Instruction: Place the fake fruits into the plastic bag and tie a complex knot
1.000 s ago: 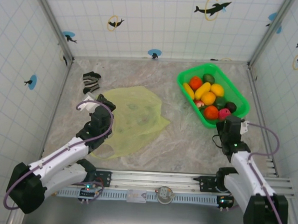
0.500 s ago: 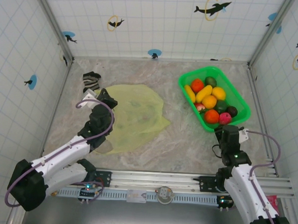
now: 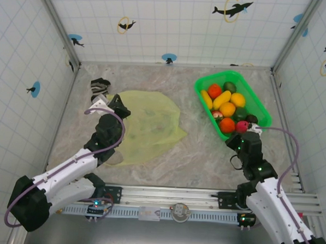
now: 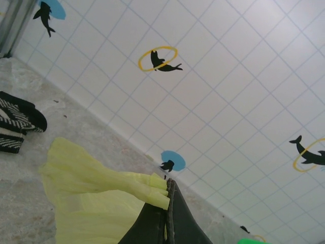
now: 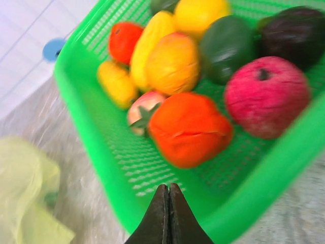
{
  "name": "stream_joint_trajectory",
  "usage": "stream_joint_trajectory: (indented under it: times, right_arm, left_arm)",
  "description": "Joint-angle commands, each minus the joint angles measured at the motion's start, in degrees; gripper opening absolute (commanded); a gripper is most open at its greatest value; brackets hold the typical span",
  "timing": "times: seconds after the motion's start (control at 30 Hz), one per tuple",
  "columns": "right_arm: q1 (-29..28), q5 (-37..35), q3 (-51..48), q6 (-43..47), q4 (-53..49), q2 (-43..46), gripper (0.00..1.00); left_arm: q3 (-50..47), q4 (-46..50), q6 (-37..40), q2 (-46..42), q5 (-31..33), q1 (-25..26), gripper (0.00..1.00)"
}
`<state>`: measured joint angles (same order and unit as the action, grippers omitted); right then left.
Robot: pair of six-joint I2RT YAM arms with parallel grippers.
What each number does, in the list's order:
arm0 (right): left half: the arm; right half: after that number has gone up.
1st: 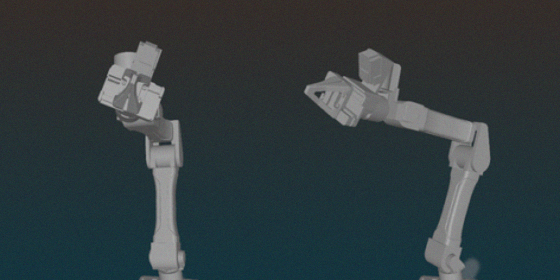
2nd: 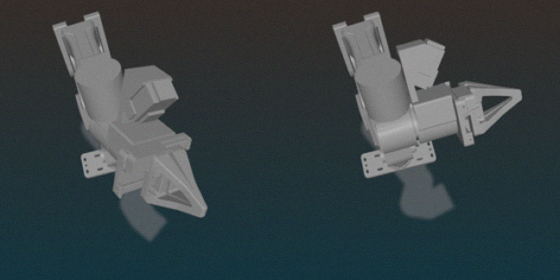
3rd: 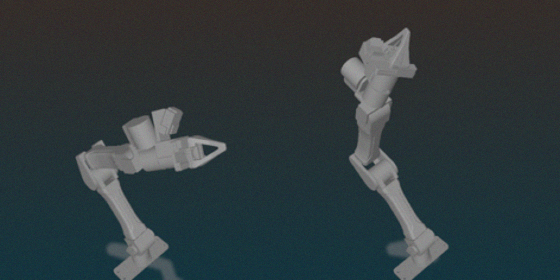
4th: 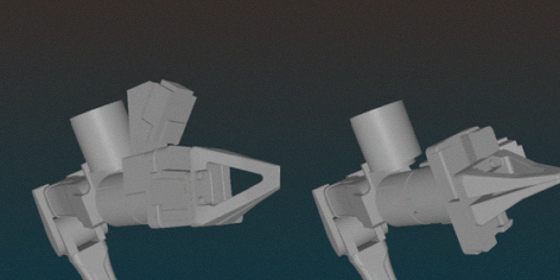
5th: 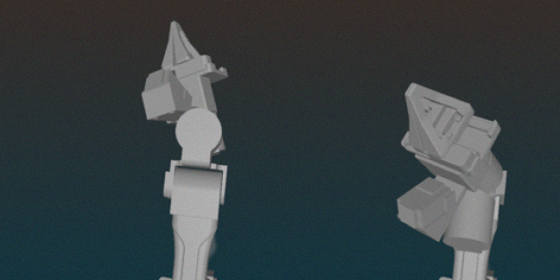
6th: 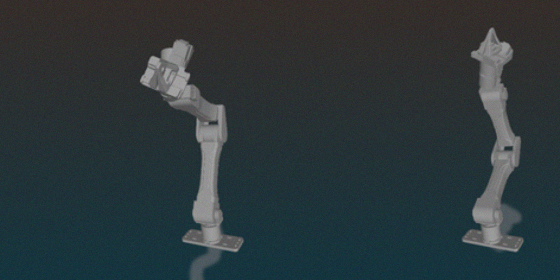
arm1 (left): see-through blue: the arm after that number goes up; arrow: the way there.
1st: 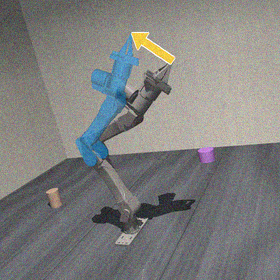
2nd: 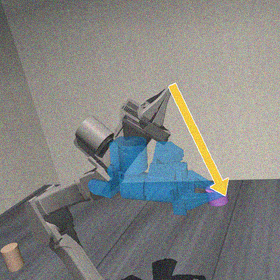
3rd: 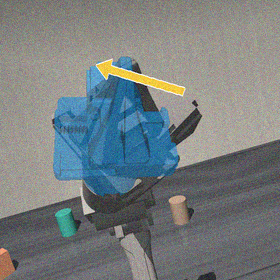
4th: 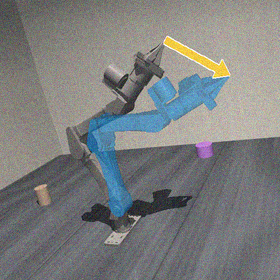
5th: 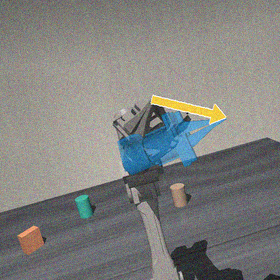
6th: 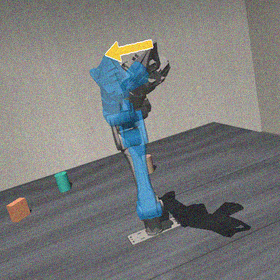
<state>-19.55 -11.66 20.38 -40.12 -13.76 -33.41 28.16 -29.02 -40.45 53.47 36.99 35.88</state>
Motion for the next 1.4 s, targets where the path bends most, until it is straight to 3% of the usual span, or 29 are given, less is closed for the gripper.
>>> stream_joint_trajectory:
  times: [0.0, 0.17, 0.3, 0.4, 0.5, 0.77, 1.03, 1.17, 1.3, 1.37]
  right_arm:
    - [-3.27, -4.64, 2.87, 4.51, 1.39, -3.06, 0.0]
    - [-4.78, 0.91, 1.65, 5.77, 7.67, -3.47, 0.08]
    - [-8.23, 8.79, 6.83, 12.7, 9.77, -10.57, 0.08]
    - [-11.1, 16.29, 12.23, 15.44, 10.1, -20.64, 0.02]
    - [-15.49, 18.96, 18.06, 16.8, 11.39, -31.14, 0.0]
    - [-17.94, 30.28, 33.92, 19.63, 9.71, -57.49, 0.0]
    - [-14.34, 15.87, 57.93, 26.36, -2.94, -80.05, 0.0]
    - [-12.4, 10.32, 72.17, 29.73, -6.85, -89.07, 0.0]
    - [-11.1, 11.78, 81.16, 30.53, -8.97, -92.1, 0.04]
    - [-11.18, 13.28, 78.96, 30.88, -7.09, -88.17, 0.11]
  left_arm:
    - [1.62, -1.41, 3.24, -0.79, -2.63, -0.46, 0.0]
    - [1.74, -0.63, 4.92, -1.94, -4.55, -0.41, 0.0]
    - [2.53, 0.41, 8.73, -2.09, -7.5, -0.46, 0.0]
    - [2.96, 0.63, 10.94, -2.22, -10.06, -0.46, 0.0]
    - [3.24, 0.78, 12.81, -2.4, -12.84, -0.46, 0.0]
    - [6.64, 6.88, 18.0, -3.69, -20.57, -0.37, 0.0]
    - [8.81, 18.08, 24.29, -8.58, -37.26, -0.37, 0.0]
    - [11.31, 25.2, 27.95, -9.41, -49.06, -0.37, 0.0]
    - [13.59, 30.06, 28.18, -7.46, -56.45, -0.37, 0.0]
    - [13.74, 31.85, 28.62, -6.31, -56.74, -0.33, 0.0]
